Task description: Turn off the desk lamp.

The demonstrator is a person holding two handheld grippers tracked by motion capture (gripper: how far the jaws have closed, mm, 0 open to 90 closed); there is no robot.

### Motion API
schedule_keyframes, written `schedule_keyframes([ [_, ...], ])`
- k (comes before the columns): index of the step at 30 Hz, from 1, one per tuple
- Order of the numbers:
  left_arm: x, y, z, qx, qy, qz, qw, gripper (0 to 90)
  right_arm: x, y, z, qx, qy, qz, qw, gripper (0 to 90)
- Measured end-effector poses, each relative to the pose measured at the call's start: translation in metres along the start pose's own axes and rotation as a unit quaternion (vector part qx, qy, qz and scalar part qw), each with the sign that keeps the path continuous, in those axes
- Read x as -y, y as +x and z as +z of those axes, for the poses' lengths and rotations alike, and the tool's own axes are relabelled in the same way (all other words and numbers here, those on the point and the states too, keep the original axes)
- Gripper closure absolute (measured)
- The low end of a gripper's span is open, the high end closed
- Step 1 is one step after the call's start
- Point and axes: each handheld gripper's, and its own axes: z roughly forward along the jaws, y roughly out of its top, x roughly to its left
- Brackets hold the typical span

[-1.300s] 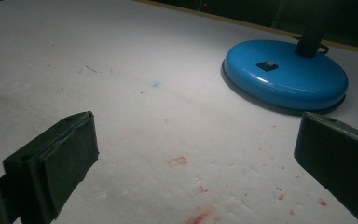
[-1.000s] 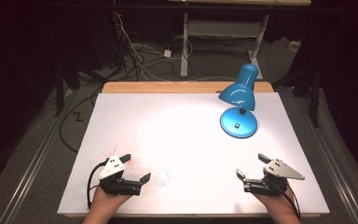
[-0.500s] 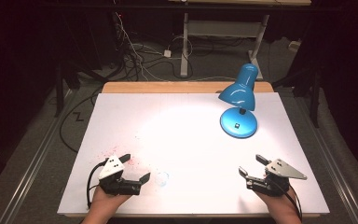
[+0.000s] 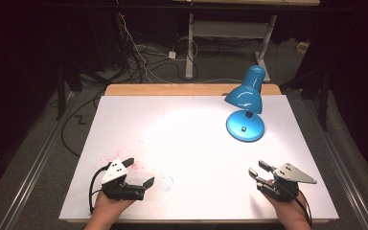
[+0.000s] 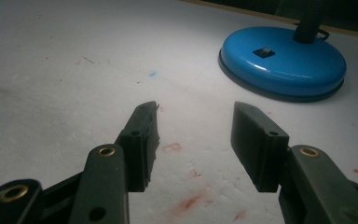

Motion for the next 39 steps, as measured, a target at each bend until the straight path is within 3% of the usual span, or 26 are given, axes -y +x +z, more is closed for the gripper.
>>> schedule_keyframes([
  [4,0.0,-0.0001,-0.0002,0.0,-0.001,0.0,1.0,0.0,-0.0006,-0.0013,-0.0013,0.006,0.0,0.006,1.0,64.9],
  [19,0.0,-0.0003,0.0005,0.002,0.0,0.001,1.0,0.0,-0.0005,-0.0019,0.0,0.002,0.014,-0.004,0.9999,87.8],
  [39,0.0,-0.0001,0.0005,0.004,-0.001,0.002,1.0,0.0,-0.0033,-0.0019,-0.0005,-0.001,0.016,-0.002,0.9999,90.0],
])
